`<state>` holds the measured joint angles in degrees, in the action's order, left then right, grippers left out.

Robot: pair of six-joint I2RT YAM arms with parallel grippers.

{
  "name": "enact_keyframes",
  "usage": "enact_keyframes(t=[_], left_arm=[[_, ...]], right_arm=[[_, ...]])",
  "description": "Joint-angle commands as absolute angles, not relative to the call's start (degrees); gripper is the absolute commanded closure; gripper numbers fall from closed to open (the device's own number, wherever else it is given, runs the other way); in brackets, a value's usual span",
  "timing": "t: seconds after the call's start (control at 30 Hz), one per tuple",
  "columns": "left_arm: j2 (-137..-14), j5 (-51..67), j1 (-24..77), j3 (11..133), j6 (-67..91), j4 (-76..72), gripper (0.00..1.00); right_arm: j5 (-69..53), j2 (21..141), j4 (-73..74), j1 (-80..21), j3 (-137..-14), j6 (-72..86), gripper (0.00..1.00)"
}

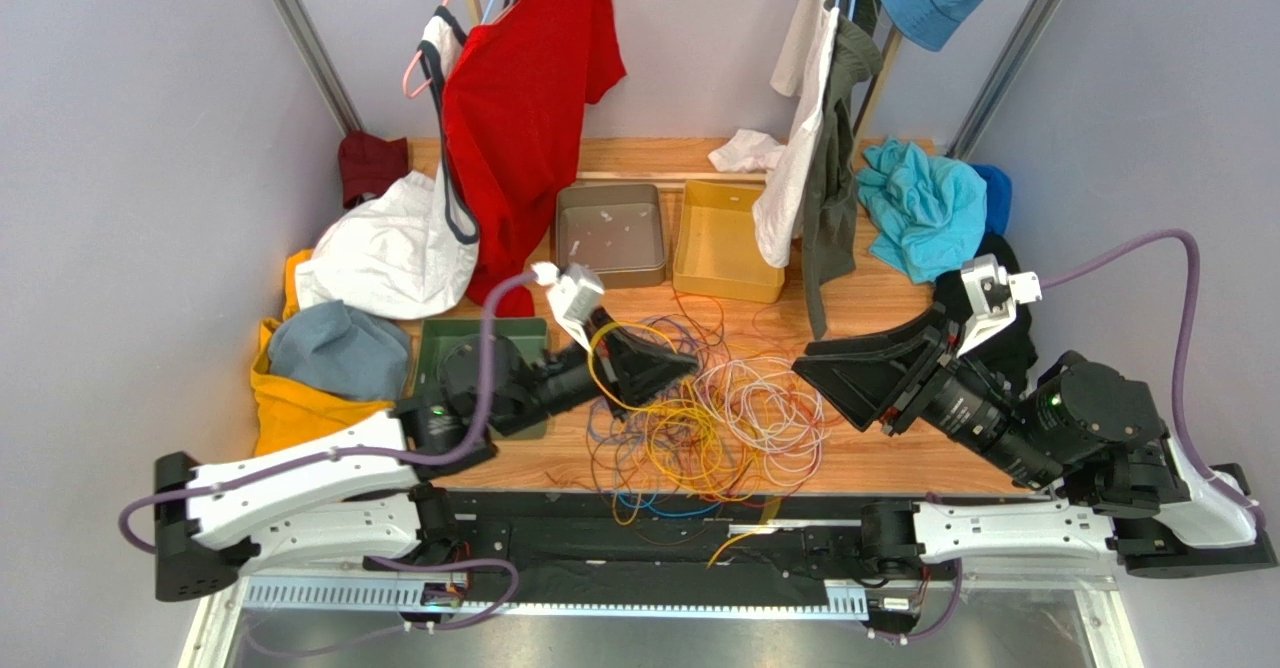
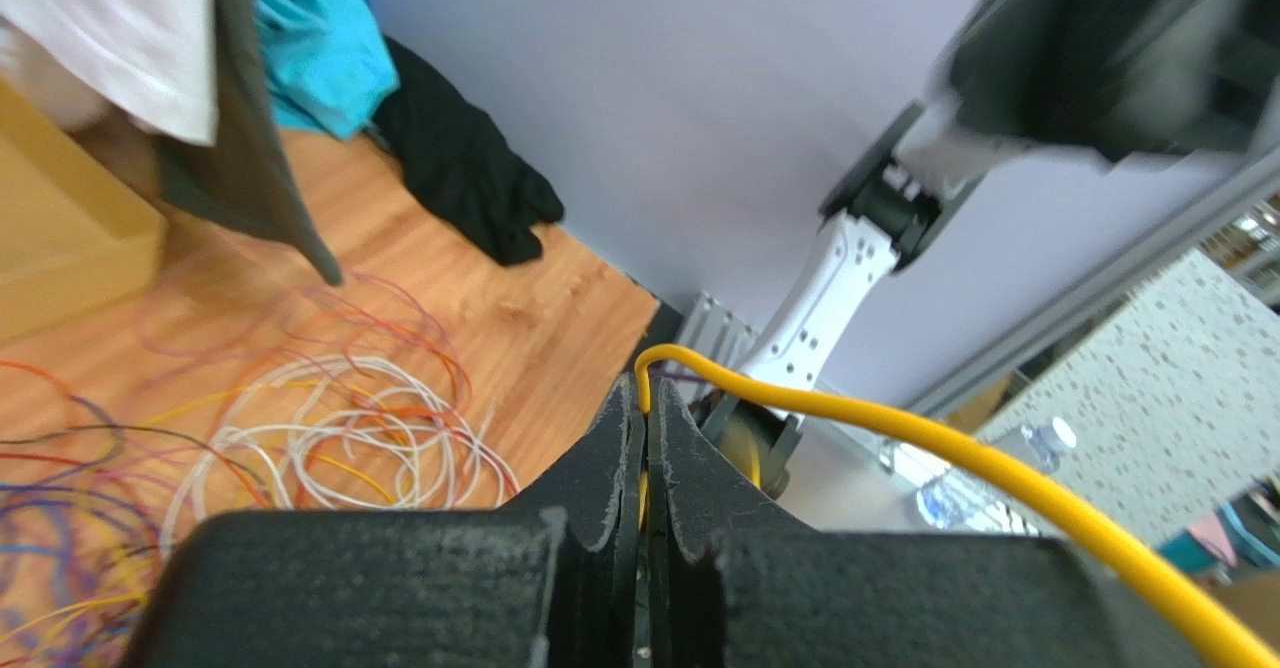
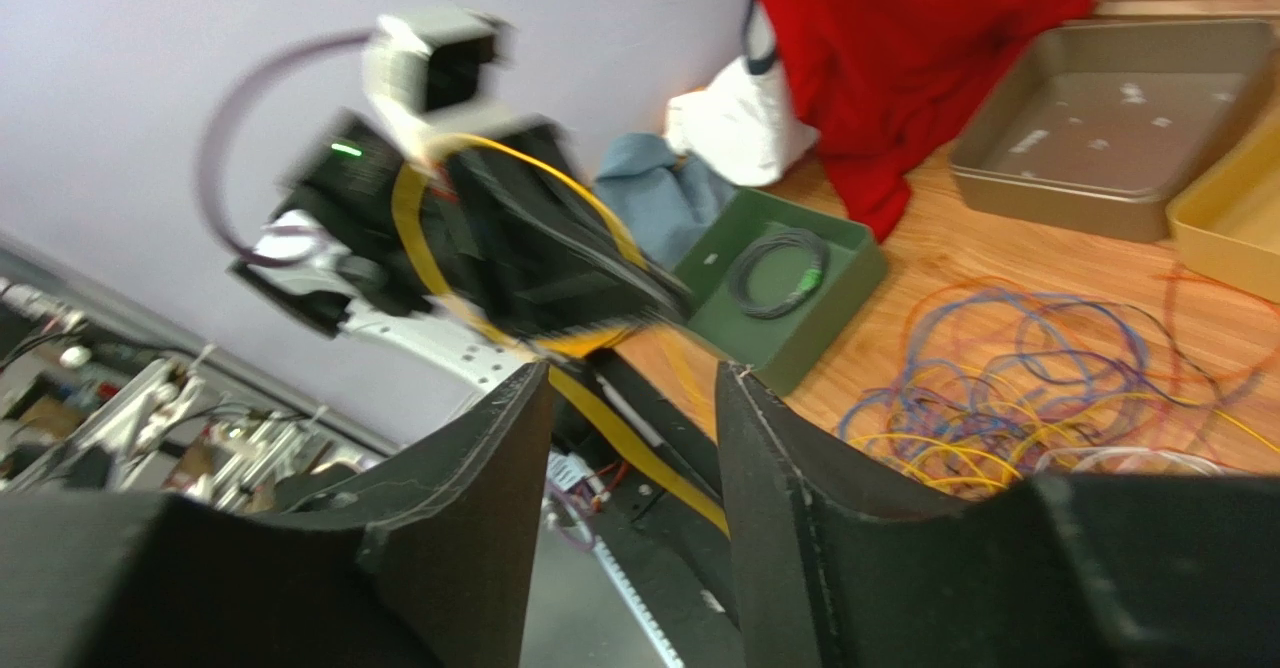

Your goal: Untangle the cables

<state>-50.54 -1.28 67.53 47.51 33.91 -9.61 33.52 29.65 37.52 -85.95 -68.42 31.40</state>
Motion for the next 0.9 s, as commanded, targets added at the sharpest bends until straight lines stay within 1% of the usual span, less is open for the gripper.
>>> enact_keyframes(t=[0.0, 0.07, 0.13, 0.23, 0.27, 0.33, 0.37, 0.53, 0.7, 0.87], left_arm=[[-47.5, -9.8, 67.8, 57.5, 32.3, 27.7, 1.0], [-47.5, -13.5, 67.8, 62.2, 33.0, 34.4, 1.0], [-48.5, -17.3, 67.9, 65.7, 32.6, 38.1, 1.0], [-51.7, -22.3, 67.7, 73.8, 30.5, 45.1, 1.0], [-54.2, -23.2, 67.5, 78.5, 29.3, 48.5, 1.0], [-57.2, -24.5, 66.2, 83.8, 28.2, 52.4, 1.0], [-60.6, -24.4, 65.6, 89.2, 27.5, 56.5, 1.0], [-70.6, -25.1, 59.8, 105.1, 25.1, 68.0, 1.0], [-80.0, -20.9, 52.9, 112.7, 22.9, 75.3, 1.0], [-90.8, -18.4, 51.2, 121.4, 20.7, 83.8, 1.0]], right_arm=[[41.8, 27.1, 40.7, -86.0, -63.8, 33.5, 0.48], [42.6, 26.6, 41.7, -86.0, -62.3, 33.8, 0.48], [43.1, 26.5, 42.7, -86.0, -61.1, 34.6, 0.49], [42.2, 26.6, 43.0, -86.0, -57.9, 36.2, 0.52], [41.8, 26.7, 43.0, -86.0, -57.2, 36.6, 0.54], [40.7, 26.9, 42.6, -86.0, -54.6, 38.0, 0.55], [40.3, 27.1, 42.5, -86.0, -53.7, 38.3, 0.55], [38.3, 27.2, 41.8, -86.1, -49.8, 40.3, 0.56], [37.5, 27.0, 41.8, -86.0, -48.7, 40.9, 0.57], [37.6, 26.1, 43.8, -86.0, -48.9, 41.4, 0.57]])
